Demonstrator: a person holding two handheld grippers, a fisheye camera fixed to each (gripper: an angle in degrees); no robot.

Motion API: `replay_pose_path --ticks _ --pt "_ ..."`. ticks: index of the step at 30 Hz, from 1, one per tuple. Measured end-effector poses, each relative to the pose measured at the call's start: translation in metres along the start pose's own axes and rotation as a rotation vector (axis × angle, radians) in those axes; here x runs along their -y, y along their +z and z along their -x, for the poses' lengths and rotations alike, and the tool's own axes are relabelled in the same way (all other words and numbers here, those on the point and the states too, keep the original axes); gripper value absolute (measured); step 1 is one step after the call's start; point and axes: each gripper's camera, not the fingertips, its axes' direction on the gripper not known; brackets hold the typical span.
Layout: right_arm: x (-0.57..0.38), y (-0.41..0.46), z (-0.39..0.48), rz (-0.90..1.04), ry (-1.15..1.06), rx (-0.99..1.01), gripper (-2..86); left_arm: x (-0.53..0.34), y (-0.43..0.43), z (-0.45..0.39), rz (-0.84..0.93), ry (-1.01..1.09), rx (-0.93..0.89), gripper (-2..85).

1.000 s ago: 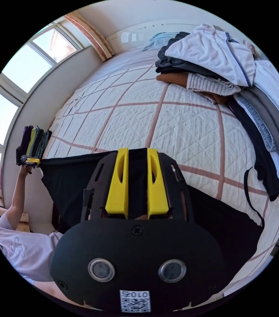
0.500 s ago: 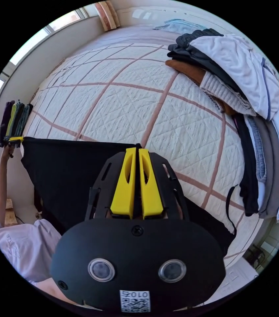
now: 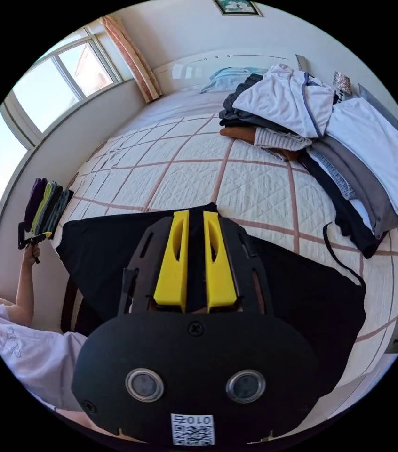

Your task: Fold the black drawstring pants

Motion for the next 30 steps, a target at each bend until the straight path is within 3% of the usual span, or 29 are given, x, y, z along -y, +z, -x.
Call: replay_pose_path --ticks 4,11,15,23,26,30 --pt "-0.089 -0.013 0.069 -0.026 -0.088 -0.018 8.1 -0.078 0.01 -0.013 -0.017 -0.001 0.097 7.3" --pt "-0.181 -0.017 0.139 0.099 -0.248 -0.125 11.4 -0.113 0.029 0.023 -0.076 -0.114 -0.003 8.4" --pt "-0.209 -0.035 0.142 0.096 -0.231 -0.137 11.6 -0.121 0.033 0.038 -0.183 -0.151 -0.161 6.5" --pt "-0.265 -0.042 0.167 0.124 -0.285 -0.167 12.1 -0.15 0.029 0.031 -0.247 -0.165 -0.157 0.7" --pt "-0.278 -0.035 0.172 0.125 -0.288 -0.228 11.4 -0.162 0.024 0.032 -0.295 -0.188 -0.266 0.2" --pt "-0.284 -0.041 0.166 0.115 -0.26 -0.23 6.1 -0.184 0.033 0.058 -0.252 -0.337 -0.256 0.0"
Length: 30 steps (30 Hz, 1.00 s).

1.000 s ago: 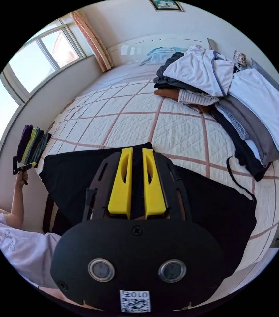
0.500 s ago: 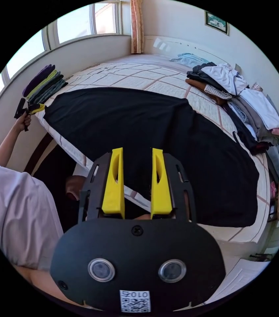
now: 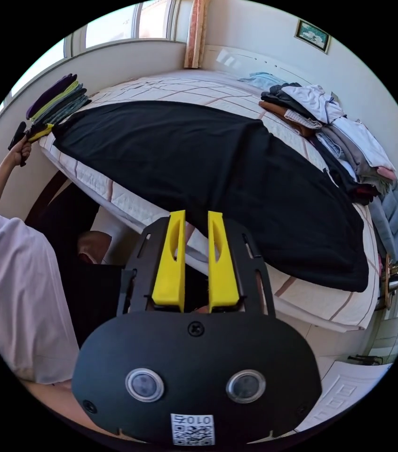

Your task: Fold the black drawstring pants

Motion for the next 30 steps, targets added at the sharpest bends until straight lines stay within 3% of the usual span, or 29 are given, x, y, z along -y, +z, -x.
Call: replay_pose_path --ticks 3,9,11,14,20,27,30 --pt "-0.01 -0.008 -0.01 0.007 -0.015 0.03 3.3 -0.011 -0.001 0.029 -0.012 -0.091 -0.053 0.0" --pt "-0.02 -0.014 -0.022 0.034 -0.02 0.031 2.5 -0.014 -0.009 0.019 -0.04 -0.04 -0.106 0.0" --pt "-0.023 -0.006 -0.022 0.056 -0.029 0.023 2.5 -0.012 -0.004 0.019 0.001 -0.033 -0.029 0.0" --pt "-0.031 0.002 -0.025 0.069 -0.025 0.024 2.6 -0.019 0.01 0.044 0.023 -0.104 -0.091 0.0" --pt "-0.058 0.0 -0.041 0.038 -0.012 0.094 4.1 -0.031 0.022 0.051 0.042 -0.081 -0.036 0.5" --pt "-0.119 -0.044 -0.1 -0.196 0.208 0.141 6.5 -0.048 -0.006 0.012 -0.062 -0.024 0.232 1.2" --pt "-0.145 -0.056 -0.129 -0.307 0.318 0.094 6.9 -0.041 -0.001 -0.034 -0.07 0.121 0.325 0.8"
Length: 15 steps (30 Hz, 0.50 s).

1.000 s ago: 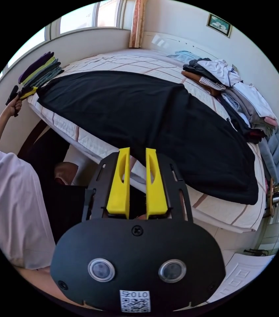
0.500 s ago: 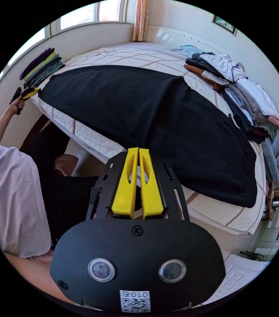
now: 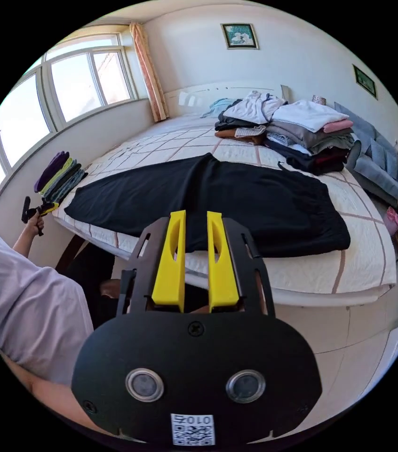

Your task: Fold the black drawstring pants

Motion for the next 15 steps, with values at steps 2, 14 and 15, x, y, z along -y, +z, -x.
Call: replay_pose_path --ticks 2,14,15 --pt "-0.004 0.011 -0.021 0.021 0.041 -0.077 6.7 0.013 0.016 -0.025 0.045 0.094 -0.054 0.6" --pt "-0.093 -0.033 -0.21 -0.173 0.632 -0.135 11.3 0.017 0.081 -0.065 0.073 0.088 -0.054 0.1" --pt "-0.096 -0.031 -0.224 -0.157 0.664 -0.098 11.3 0.02 0.087 -0.073 0.099 0.108 -0.048 0.1"
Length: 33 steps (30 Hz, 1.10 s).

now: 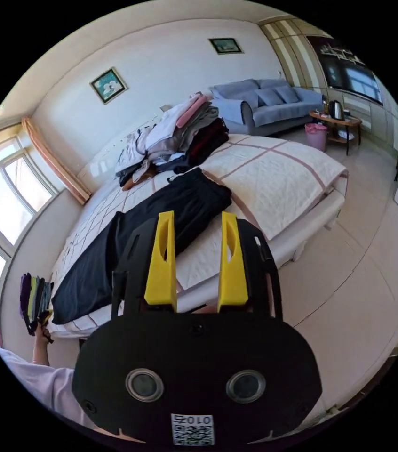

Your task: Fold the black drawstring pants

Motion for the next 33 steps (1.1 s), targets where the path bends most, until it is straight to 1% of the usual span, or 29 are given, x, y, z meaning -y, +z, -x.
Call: replay_pose_path --ticks 1,3,6,8,10,12,14,15,16,17,19,21,23,25,27,31,33 --pt "0.011 0.008 -0.019 0.04 0.043 0.049 11.2 0.003 0.011 -0.002 0.032 0.002 -0.017 0.1" --pt "0.024 0.023 -0.036 0.047 0.081 0.048 10.8 0.007 0.028 0.0 0.067 -0.04 -0.055 0.1" --pt "0.043 0.052 -0.048 0.156 0.104 0.047 7.8 0.007 0.04 -0.001 0.047 -0.093 -0.058 -0.1" --pt "0.061 0.044 -0.031 0.114 0.032 -0.113 5.5 0.008 0.042 -0.002 0.043 -0.106 -0.059 -0.1" --pt "0.083 0.042 -0.014 0.156 -0.032 -0.194 5.1 0.01 0.045 -0.002 0.052 -0.11 -0.064 -0.1" --pt "0.109 0.045 0.003 0.196 -0.111 -0.199 5.0 0.013 0.048 -0.003 0.065 -0.108 -0.057 -0.1" --pt "0.148 0.068 0.015 0.31 -0.206 -0.185 4.8 0.016 0.052 -0.004 0.075 -0.112 -0.047 -0.1" --pt "0.158 0.076 0.016 0.35 -0.222 -0.171 4.8 0.017 0.054 -0.004 0.075 -0.117 -0.049 -0.1" --pt "0.175 0.082 0.02 0.379 -0.256 -0.116 4.7 0.017 0.055 -0.002 0.071 -0.127 -0.062 -0.1" --pt "0.183 0.067 0.032 0.285 -0.348 -0.011 4.6 0.017 0.056 0.0 0.068 -0.135 -0.072 -0.1" --pt "0.184 0.04 0.035 0.115 -0.431 0.057 4.4 0.015 0.057 0.005 0.05 -0.161 -0.107 -0.1" --pt "0.186 0.05 0.0 0.117 -0.287 0.009 4.4 0.016 0.059 0.006 0.046 -0.165 -0.112 -0.1" --pt "0.179 0.097 -0.07 0.208 -0.087 0.035 4.4 0.018 0.06 0.004 0.05 -0.161 -0.102 -0.1" --pt "0.169 0.131 -0.109 0.332 0.005 0.068 4.5 0.021 0.062 0.005 0.06 -0.155 -0.104 -0.1" --pt "0.159 0.129 -0.127 0.288 0.027 0.118 4.5 0.024 0.063 0.007 0.07 -0.156 -0.114 -0.1" --pt "0.151 0.111 -0.138 0.272 0.086 0.16 4.5 0.027 0.066 0.011 0.072 -0.172 -0.129 -0.1" --pt "0.152 0.114 -0.139 0.286 0.08 0.145 4.6 0.027 0.066 0.012 0.067 -0.174 -0.132 -0.1"
